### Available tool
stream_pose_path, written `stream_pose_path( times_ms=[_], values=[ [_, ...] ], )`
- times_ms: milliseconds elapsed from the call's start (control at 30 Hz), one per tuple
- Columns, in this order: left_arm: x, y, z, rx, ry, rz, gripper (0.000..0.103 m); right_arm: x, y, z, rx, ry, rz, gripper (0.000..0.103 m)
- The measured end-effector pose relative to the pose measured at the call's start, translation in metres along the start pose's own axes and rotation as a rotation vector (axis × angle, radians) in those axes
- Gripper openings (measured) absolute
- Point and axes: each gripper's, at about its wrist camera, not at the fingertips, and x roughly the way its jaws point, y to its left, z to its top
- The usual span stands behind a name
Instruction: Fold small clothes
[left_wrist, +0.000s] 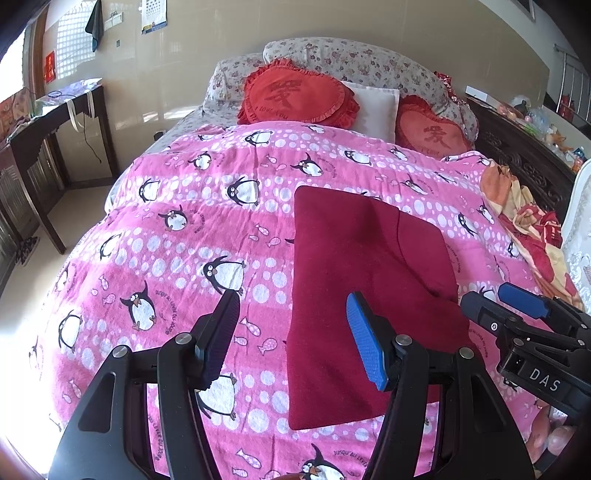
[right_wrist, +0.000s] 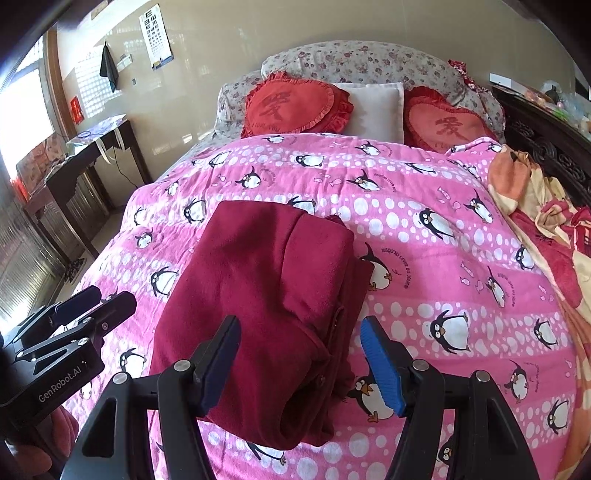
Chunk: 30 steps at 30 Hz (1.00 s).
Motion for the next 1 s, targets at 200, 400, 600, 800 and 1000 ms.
stream_pose_path(
  times_ms=[200,400,600,800,1000],
  values=[
    [0.003,0.002,-0.001,0.000,0.004,0.005,0.060,0.007,0.001,-0.003,0.008,0.024,0.012,0.065],
    [0.006,0.000,-0.002,0.007,0.009,-0.004,0.060,0.007,0.003,-0.003,-0.001,0.024,0.010,0.065],
    [0.008,-0.001,-0.003,0.012,0.018,0.001,0.060,0.010,0.003,-0.004,0.006,0.038,0.017,0.065],
    [0.010,-0.001,-0.004,0.020,0.015,0.002,0.060,0.012,0.002,-0.006,0.008,0.044,0.019,0.065],
    [0.012,-0.002,-0.005,0.036,0.011,0.005,0.060,0.014,0.002,-0.007,0.011,0.052,0.018,0.065]
  ],
)
